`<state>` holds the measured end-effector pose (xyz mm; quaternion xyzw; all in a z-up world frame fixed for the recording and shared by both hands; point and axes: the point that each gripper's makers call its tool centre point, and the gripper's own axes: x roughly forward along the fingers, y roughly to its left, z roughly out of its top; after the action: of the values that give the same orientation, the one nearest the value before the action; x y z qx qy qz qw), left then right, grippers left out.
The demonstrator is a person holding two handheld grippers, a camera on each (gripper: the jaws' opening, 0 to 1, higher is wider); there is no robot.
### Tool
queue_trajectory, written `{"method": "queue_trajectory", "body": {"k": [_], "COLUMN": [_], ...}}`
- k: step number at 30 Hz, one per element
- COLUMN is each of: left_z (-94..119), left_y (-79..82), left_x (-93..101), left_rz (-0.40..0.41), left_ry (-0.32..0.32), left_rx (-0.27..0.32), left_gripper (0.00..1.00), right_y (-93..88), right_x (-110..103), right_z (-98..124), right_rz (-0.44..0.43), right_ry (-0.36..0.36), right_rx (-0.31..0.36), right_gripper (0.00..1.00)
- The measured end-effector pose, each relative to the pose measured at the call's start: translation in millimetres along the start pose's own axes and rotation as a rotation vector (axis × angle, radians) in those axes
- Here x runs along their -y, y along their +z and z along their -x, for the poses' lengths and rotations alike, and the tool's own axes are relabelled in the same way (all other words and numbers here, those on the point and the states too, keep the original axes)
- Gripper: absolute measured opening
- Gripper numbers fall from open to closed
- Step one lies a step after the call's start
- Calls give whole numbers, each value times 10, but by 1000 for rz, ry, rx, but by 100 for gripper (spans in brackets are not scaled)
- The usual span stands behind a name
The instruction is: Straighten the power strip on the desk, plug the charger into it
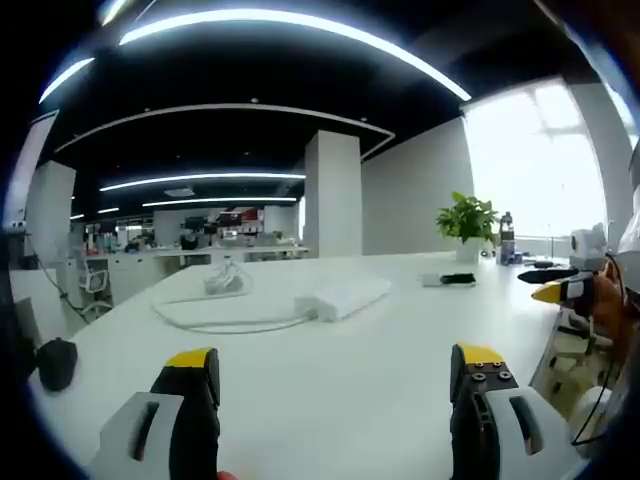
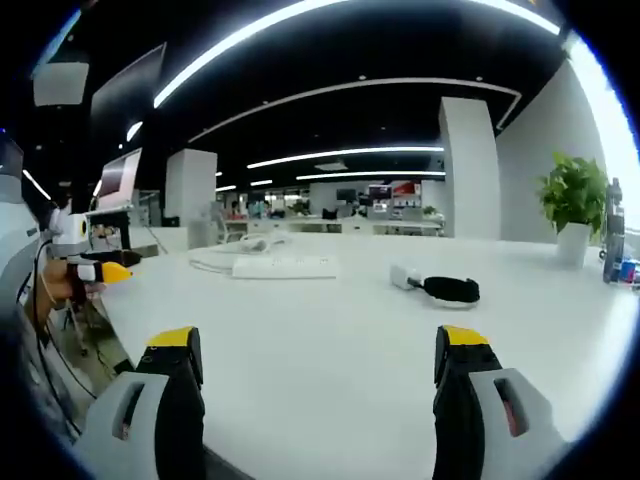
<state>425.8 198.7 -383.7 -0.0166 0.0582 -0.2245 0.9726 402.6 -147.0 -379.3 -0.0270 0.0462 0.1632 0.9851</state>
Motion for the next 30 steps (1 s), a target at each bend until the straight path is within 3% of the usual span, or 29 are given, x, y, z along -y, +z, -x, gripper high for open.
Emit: {"method": "queue_trajectory", "body": {"k": [24, 30], "left_z": [-16, -56], "left_y": [4, -7], "left_x": [14, 80], "left_rz": [0, -6], "left_ry": [-3, -18], "left_rx": [1, 24], "left_gripper": [97, 96], "right_y": [17, 27], "right_x": [8, -58], "right_z": [7, -38], "right_rz": [-6, -27], "right_ry": [-4, 50], "right_rx": [12, 42], "right_gripper": [95, 91]}}
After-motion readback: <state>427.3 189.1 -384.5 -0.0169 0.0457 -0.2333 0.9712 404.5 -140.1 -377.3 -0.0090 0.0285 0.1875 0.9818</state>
